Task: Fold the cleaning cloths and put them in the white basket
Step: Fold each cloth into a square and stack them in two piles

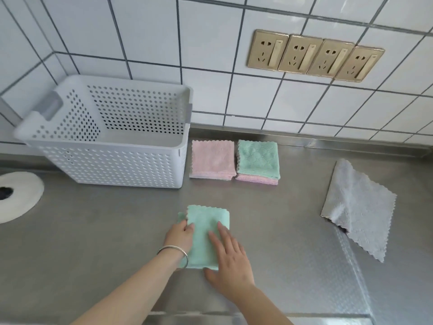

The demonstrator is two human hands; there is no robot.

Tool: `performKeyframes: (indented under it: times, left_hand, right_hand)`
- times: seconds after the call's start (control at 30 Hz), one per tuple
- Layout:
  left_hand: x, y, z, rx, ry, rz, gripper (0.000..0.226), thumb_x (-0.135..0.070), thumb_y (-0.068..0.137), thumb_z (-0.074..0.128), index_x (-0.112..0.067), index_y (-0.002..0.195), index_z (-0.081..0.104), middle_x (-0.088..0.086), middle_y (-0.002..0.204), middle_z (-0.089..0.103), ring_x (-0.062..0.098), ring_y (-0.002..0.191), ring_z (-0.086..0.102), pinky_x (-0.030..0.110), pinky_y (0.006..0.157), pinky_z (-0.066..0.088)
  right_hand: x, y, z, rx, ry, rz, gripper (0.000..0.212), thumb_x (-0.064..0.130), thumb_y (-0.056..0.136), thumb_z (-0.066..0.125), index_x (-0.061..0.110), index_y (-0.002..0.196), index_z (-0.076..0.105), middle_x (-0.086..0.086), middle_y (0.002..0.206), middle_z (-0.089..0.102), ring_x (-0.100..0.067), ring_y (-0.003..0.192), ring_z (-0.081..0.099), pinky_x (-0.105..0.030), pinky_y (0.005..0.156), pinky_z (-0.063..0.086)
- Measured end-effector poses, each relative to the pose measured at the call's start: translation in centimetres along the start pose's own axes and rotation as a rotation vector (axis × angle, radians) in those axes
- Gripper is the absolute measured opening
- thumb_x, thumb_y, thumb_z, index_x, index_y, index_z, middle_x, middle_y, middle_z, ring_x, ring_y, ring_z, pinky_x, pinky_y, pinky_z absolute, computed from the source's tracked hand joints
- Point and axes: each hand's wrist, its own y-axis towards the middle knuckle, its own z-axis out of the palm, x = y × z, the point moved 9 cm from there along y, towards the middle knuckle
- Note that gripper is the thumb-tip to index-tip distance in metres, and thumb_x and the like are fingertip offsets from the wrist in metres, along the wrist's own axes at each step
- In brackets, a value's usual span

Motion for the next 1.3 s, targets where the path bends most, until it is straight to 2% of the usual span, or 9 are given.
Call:
performKeyframes:
  times: [0.1,0.2,0.43,0.73,0.87,0.93,1.03,1.17,1.3]
  left_hand:
    - [1.8,0.3,-1.2,-0.048,0.024,-0.033,0.029,-0.021,0.093,0.043,-0.003,0.11,0.059,0.025,0.11,0.063,0.039,0.103,0.057,0.036,0.084,0.045]
    - [2.7,0.4,-2.0,-0.107,0.058,-0.056,0.03,-0.022,0.092,0.045,-0.009,0.116,0.056,0.018,0.113,0.064,0.036,0.104,0.057,0.033,0.081,0.042]
    - [3.5,0.2,-2.1,-0.191,0.097,-0.042,0.035,-0.031,0.086,0.055,-0.024,0.12,0.052,0.004,0.115,0.066,0.031,0.104,0.06,0.033,0.083,0.046]
    - [3.5,0.5,-1.8,-0.247,0.188,-0.018,0.047,-0.043,0.078,0.063,-0.032,0.121,0.05,-0.004,0.111,0.065,0.024,0.106,0.056,0.034,0.082,0.048]
    - [4.2,0.0,-2.6,-0.343,0.295,-0.056,0.054,-0.052,0.071,0.067,-0.025,0.116,0.053,0.003,0.118,0.056,0.025,0.113,0.048,0.036,0.086,0.042]
    - [4.5,-0.8,-3.0,-0.398,0.32,-0.082,0.051,-0.056,0.068,0.067,-0.025,0.107,0.059,0.004,0.118,0.049,0.026,0.113,0.044,0.036,0.088,0.04]
    - [4.6,-1.5,-2.5,-0.383,0.346,-0.102,0.042,-0.058,0.068,0.066,-0.029,0.099,0.064,0.0,0.117,0.045,0.022,0.114,0.041,0.034,0.091,0.037]
    - [4.5,-1.6,-1.8,-0.348,0.407,-0.119,0.038,-0.057,0.073,0.062,-0.029,0.099,0.064,-0.001,0.118,0.046,0.021,0.114,0.041,0.033,0.091,0.037]
    - [3.8,-1.4,-1.0,-0.309,0.188,-0.051,0.022,-0.038,0.077,0.067,-0.021,0.08,0.053,0.004,0.099,0.054,0.026,0.091,0.053,0.034,0.079,0.044]
  right_hand:
    - [0.3,-0.1,2.6,0.128,-0.09,-0.01,0.086,0.062,0.054,0.043,0.023,0.131,0.047,0.0,0.142,0.043,-0.018,0.132,0.031,-0.034,0.103,0.036]
    - [0.4,0.0,3.7,0.198,-0.133,0.005,0.091,0.067,0.052,0.043,0.024,0.132,0.047,0.002,0.141,0.044,-0.018,0.14,0.013,-0.042,0.103,0.021]
    - [0.1,-0.2,5.3,0.244,-0.133,0.055,0.089,0.07,0.059,0.044,0.018,0.131,0.046,-0.002,0.14,0.048,-0.016,0.145,-0.007,-0.034,0.108,0.007]
    - [-1.2,-0.9,6.6,0.317,-0.101,0.092,0.098,0.075,0.07,0.039,0.014,0.145,0.022,0.0,0.148,0.034,-0.015,0.142,0.008,-0.034,0.11,0.006]
    - [-1.3,-0.3,5.7,0.19,-0.13,0.046,0.078,0.07,0.085,0.022,0.017,0.141,0.038,0.003,0.143,0.043,-0.017,0.137,0.022,-0.032,0.109,0.009]
    - [-1.3,0.1,4.2,0.065,-0.042,0.028,0.059,0.06,0.085,0.034,0.023,0.129,0.049,0.007,0.131,0.055,-0.013,0.124,0.043,-0.029,0.106,0.024]
    - [-2.9,0.8,1.4,-0.074,0.157,0.261,0.043,0.046,0.079,0.048,0.022,0.114,0.052,0.006,0.107,0.062,-0.014,0.098,0.058,-0.029,0.082,0.051]
    - [-5.6,1.0,2.8,0.191,0.256,0.648,0.046,0.048,0.088,0.048,0.016,0.121,0.048,0.001,0.119,0.05,-0.016,0.113,0.046,-0.028,0.093,0.04]
    - [-6.0,1.0,3.4,0.297,0.383,0.731,0.021,0.032,0.091,0.045,0.019,0.106,0.05,0.002,0.108,0.053,-0.015,0.094,0.05,-0.028,0.08,0.042]
